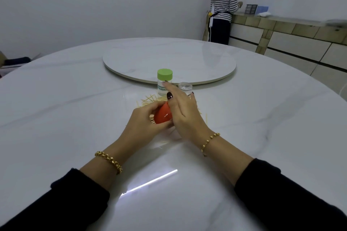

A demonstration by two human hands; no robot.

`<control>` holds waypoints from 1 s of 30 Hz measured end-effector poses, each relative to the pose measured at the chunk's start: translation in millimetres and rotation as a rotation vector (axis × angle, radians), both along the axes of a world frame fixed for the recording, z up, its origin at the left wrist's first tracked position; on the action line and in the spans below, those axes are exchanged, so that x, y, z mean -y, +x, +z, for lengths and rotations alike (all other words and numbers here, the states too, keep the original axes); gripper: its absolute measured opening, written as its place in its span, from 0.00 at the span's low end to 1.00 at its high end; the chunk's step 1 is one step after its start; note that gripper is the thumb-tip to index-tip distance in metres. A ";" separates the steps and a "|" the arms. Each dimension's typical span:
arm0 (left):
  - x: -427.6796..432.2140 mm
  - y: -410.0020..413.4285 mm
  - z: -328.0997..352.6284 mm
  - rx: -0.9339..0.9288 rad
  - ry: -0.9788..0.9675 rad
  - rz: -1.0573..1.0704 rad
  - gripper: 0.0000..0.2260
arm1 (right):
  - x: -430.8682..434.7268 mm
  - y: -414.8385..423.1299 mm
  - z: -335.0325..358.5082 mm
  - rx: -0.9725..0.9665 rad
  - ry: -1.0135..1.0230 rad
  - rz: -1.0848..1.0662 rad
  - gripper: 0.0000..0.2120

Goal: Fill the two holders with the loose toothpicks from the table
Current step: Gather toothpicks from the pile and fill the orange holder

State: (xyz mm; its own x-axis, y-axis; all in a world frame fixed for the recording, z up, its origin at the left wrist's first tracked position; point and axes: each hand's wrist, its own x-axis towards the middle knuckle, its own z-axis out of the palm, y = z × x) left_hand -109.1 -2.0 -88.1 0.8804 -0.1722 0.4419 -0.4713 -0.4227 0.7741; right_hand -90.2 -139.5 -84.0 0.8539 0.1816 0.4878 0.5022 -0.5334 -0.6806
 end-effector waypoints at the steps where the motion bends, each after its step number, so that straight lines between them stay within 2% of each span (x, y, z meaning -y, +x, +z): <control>1: 0.2 -0.8 0.6 -0.007 -0.022 0.001 0.19 | 0.8 -0.2 1.1 -0.004 0.017 -0.012 0.25; 4: -0.9 1.0 0.3 -0.034 -0.069 0.023 0.18 | 1.5 -0.3 -0.8 -0.033 0.024 -0.041 0.27; 9: -4.0 4.6 -3.9 -0.062 -0.060 0.045 0.18 | 0.6 -3.7 -2.9 -0.112 -0.086 -0.010 0.28; 13: -7.4 7.4 -4.1 -0.063 -0.048 0.066 0.18 | 8.3 -0.7 1.2 -0.092 -0.006 0.011 0.23; 16: -9.9 11.0 -5.6 -0.075 -0.041 0.082 0.21 | 23.5 11.0 -2.9 -0.096 0.049 -0.052 0.23; 18: -12.6 13.1 -5.9 -0.080 -0.038 0.101 0.23 | 38.7 21.5 -7.2 -0.073 -0.054 -0.094 0.23; 21: -17.2 15.5 -4.8 -0.087 -0.049 0.132 0.22 | 61.7 33.3 -12.4 -0.049 -0.323 -0.074 0.14; 24: -18.8 15.9 -4.1 -0.090 -0.049 0.147 0.22 | 69.9 33.6 -13.3 -0.086 -0.504 -0.045 0.16; 27: -17.8 16.5 -4.4 -0.092 -0.047 0.152 0.23 | 64.3 30.5 -13.3 -0.094 -0.597 -0.031 0.18; 30: -18.0 17.1 -5.3 -0.087 -0.039 0.158 0.24 | 60.4 30.1 -16.5 -0.059 -0.603 -0.043 0.15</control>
